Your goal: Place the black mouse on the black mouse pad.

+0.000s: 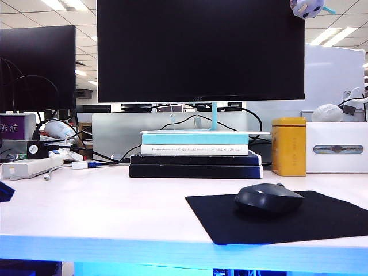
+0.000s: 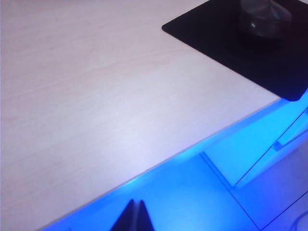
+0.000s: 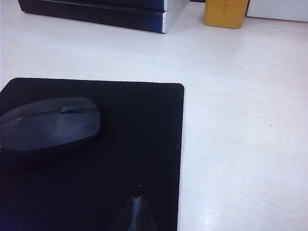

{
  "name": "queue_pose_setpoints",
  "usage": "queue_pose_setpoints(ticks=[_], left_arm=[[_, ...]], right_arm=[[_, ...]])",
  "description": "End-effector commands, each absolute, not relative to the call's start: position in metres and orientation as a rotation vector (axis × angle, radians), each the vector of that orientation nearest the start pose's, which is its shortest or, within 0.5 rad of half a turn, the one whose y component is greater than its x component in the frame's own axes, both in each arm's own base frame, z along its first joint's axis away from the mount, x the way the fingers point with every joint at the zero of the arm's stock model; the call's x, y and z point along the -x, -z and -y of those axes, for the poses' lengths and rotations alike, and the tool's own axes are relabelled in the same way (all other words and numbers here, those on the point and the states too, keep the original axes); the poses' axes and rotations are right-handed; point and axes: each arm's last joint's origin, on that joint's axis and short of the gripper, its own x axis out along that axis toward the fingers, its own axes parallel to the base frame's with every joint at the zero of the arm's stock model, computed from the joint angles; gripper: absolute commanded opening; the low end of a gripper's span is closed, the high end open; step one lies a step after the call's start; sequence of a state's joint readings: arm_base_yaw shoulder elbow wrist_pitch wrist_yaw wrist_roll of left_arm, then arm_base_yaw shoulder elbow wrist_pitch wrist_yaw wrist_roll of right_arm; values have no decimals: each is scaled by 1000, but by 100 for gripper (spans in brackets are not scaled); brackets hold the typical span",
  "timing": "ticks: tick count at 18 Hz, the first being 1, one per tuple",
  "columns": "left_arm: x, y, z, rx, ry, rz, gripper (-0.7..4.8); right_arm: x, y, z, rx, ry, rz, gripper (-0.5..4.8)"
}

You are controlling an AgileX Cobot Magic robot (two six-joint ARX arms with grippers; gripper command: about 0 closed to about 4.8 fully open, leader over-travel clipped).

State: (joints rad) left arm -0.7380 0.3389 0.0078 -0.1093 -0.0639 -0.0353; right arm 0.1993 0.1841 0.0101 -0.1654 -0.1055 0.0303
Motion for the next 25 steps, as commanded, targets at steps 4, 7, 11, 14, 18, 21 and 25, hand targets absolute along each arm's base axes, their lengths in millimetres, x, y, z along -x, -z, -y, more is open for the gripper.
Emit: queue_pose_setpoints(ticks=[4, 7, 11, 14, 18, 21, 25], left_arm=[[-82, -131, 71, -128, 652, -389, -5], [-85, -136, 65, -73, 653, -341, -5], [-95, -147, 37, 13, 474, -228, -5], [-96, -154, 16, 33, 236, -131, -5], [-96, -155, 4, 40, 121, -114, -5], [-97, -155, 3, 41, 108, -115, -5], [-97, -155, 4, 41, 116, -114, -5]], right_arm=[[-101, -135, -23, -17, -297, -339, -1], [-101, -135, -22, -19, -289, -331, -1], [-98, -144, -14, -32, -218, -219, -1], [-96, -149, -9, -36, -170, -153, -1], [-97, -149, -4, -41, -117, -155, -1], [-97, -149, 5, -47, -25, -153, -1], [-96, -149, 7, -49, 3, -152, -1]])
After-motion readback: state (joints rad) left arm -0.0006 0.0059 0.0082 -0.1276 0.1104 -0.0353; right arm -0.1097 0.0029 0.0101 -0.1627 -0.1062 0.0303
